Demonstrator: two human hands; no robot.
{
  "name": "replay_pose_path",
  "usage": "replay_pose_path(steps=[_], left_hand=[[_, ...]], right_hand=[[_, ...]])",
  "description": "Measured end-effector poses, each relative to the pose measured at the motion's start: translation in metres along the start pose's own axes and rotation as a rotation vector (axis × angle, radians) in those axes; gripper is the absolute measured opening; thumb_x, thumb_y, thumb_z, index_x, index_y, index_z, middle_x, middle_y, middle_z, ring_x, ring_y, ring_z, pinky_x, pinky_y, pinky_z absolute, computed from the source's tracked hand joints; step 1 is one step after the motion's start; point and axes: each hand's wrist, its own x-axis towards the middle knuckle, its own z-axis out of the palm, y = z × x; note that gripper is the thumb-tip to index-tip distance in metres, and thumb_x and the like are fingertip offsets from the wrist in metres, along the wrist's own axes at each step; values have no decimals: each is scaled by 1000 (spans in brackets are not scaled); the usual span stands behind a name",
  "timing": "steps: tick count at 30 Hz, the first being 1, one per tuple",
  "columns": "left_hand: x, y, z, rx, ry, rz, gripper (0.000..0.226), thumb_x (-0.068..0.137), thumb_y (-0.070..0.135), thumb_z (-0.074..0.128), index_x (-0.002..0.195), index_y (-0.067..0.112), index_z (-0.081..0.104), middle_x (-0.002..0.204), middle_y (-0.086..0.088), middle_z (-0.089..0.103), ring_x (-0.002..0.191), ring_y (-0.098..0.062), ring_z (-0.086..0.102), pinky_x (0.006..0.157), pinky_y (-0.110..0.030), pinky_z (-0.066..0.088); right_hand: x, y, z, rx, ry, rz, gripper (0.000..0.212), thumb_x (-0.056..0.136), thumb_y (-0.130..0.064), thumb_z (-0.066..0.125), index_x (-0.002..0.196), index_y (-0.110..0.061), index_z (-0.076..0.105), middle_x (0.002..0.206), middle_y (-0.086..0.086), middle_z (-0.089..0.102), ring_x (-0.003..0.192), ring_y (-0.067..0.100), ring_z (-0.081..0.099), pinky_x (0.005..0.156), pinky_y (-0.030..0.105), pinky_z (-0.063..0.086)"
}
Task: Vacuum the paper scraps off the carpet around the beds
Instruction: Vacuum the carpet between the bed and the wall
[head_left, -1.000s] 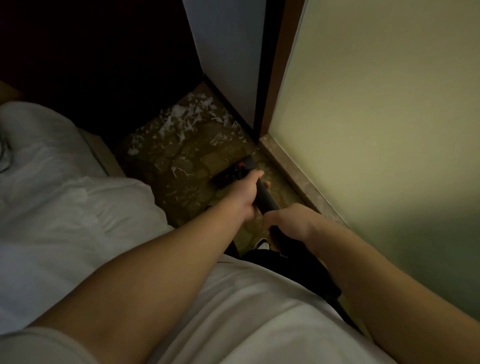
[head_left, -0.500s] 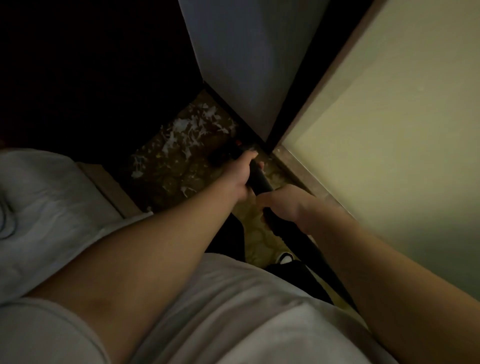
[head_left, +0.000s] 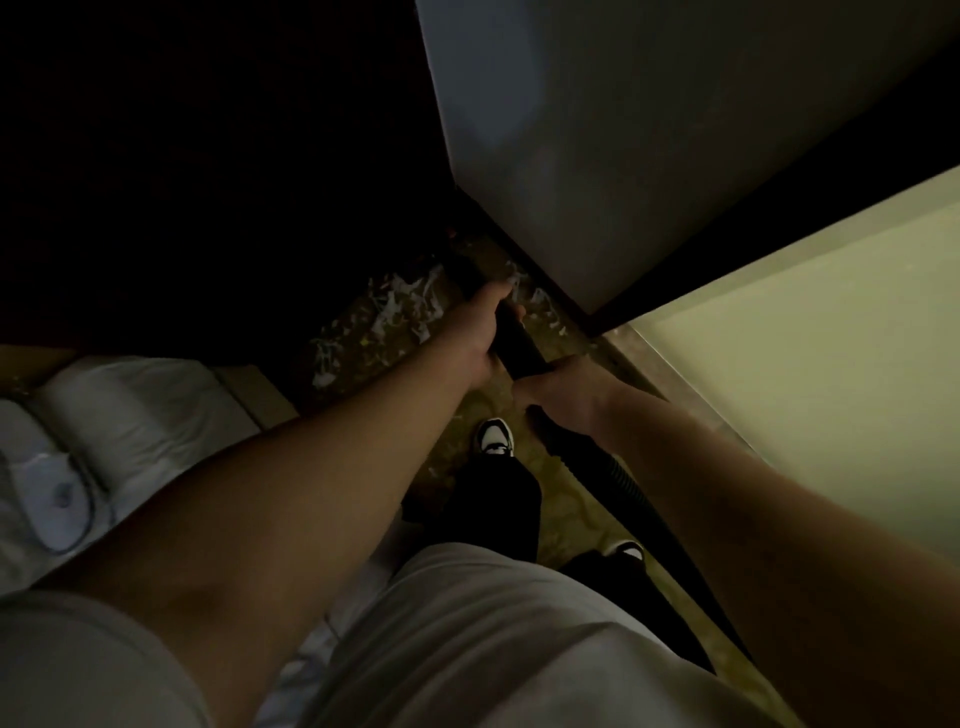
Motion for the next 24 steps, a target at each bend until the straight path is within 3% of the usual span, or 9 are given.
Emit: replay_pose_path(steps=[5,10,12,14,19,24], left_hand=[[2,6,-11,11,23,0,18,98,31,63,92,14,62,84,-2,64,78,-16,62,80,-34,53],[-6,-12,-21,29,42,-23,18,98,33,60,97,15,61,84,0,63,78,-15,61,78,-34,52],[-12,-22,-27,-5,50,-34,18,98,32,61,103,15,61,87,0,63,81,-15,62,77,-35,53],[-17,-32,-34,-27,72,-44,19,98,32,62,106,15,61,87,-1,63,81,-16,62,72,-34,52],[-37,-66,-46,-109,121,-84,26,96,34,64,112,13,60,89,-1,61,80,-17,61,65,-34,51],[-64,-120,-33,-181,166,-65,23,97,32,65,109,13,58,88,-3,61,83,-19,62,77,-39,55]], right_hand=[[10,-4,8,-19,-4,-2,12,85,-19,70,85,-7,69,69,5,68,51,18,64,49,24,50],[6,10,13,-10,-76,13,15,90,-15,69,82,-2,69,58,5,67,41,13,62,42,19,49],[5,19,19,-2,-109,3,16,88,-16,71,87,0,72,69,9,73,55,19,69,58,30,62],[3,28,25,19,-139,8,21,87,-17,73,96,2,74,82,14,76,68,26,73,75,44,66],[-13,56,35,-15,-234,4,20,91,-13,70,101,3,75,81,13,74,70,25,71,76,40,64],[-38,103,28,-67,-255,18,15,91,-14,68,94,0,73,78,11,73,59,21,68,54,26,56]])
